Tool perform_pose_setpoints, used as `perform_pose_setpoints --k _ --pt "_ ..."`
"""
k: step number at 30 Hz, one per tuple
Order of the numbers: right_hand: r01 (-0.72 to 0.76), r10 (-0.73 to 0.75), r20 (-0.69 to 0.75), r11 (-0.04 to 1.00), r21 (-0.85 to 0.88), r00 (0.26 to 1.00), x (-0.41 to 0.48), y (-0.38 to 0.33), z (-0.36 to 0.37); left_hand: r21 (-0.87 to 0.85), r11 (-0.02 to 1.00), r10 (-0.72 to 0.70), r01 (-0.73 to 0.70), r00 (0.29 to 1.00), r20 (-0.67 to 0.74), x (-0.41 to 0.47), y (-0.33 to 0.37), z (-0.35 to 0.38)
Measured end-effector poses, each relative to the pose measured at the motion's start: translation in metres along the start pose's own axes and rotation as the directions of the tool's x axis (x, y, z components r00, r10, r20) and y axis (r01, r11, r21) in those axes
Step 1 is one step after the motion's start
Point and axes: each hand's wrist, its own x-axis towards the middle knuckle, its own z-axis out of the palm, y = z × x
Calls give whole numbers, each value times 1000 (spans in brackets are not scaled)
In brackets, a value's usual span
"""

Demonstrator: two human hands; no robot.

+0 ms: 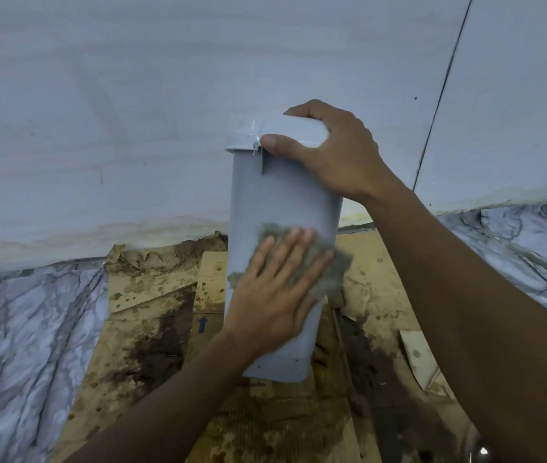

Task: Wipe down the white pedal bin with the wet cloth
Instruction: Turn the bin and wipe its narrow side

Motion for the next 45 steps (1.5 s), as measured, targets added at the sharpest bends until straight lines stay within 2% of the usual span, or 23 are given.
perform_pose_setpoints --k 2,5,7,9,13,15,17,20,22,25,28,31,33,36,39,42,43,45 --pt "19 -19 -23 1000 -6 1000 1 -1 2 -52 990 -134 131 989 -58 31 -5 -8" --pt "62 -63 -50 998 -26 997 -1 -1 7 -68 987 -152 147 985 -79 50 -7 -12" --pt "63 -66 -68 997 -39 996 -1 1 6 -63 996 -65 61 997 -53 37 -5 -7" --pt "30 -33 -47 998 -51 998 -1 0 4 -51 995 85 -84 996 29 3 3 1" --pt "1 -1 -22 1000 9 1000 -4 -3 0 -43 925 377 -378 897 230 -74 15 17" --pt "4 -3 -26 999 38 1000 -5 -3 1 -34 900 428 -434 867 255 -80 11 18" --pt "3 -1 -42 998 58 999 -4 -3 2 -1 927 365 -374 905 219 -58 2 12" --pt "16 -13 -50 997 72 999 -1 -3 5 -22 993 117 -116 991 68 -8 -17 -4" --pt "34 -31 -49 997 73 998 0 -3 7 -57 998 -2 2 1000 -14 9 -23 -11" --pt "39 -36 -47 997 72 998 0 -2 7 -39 999 -18 18 1000 3 -9 -16 -3" --pt "19 -15 -42 996 93 999 -2 1 3 -29 984 179 -177 972 151 -65 2 14" --pt "12 -8 -38 994 111 999 -3 2 1 -47 894 442 -446 857 266 -109 10 25" --pt "13 -8 -42 993 114 999 -3 1 1 -31 862 493 -507 821 288 -113 9 26" --pt "11 -6 -35 993 117 999 -2 -1 2 -44 916 399 -399 891 217 -80 3 19" --pt "14 -10 -38 992 122 999 -2 -2 4 -45 986 165 -161 983 85 -31 -2 4" --pt "27 -21 -47 991 128 999 0 -3 6 -58 998 -9 9 1000 -7 -5 2 0" --pt "27 -21 -49 991 131 999 0 -2 6 -52 999 -12 13 1000 6 -7 5 2" --pt "33 -27 -50 991 131 998 0 0 5 -43 996 81 -77 993 82 -25 15 10"
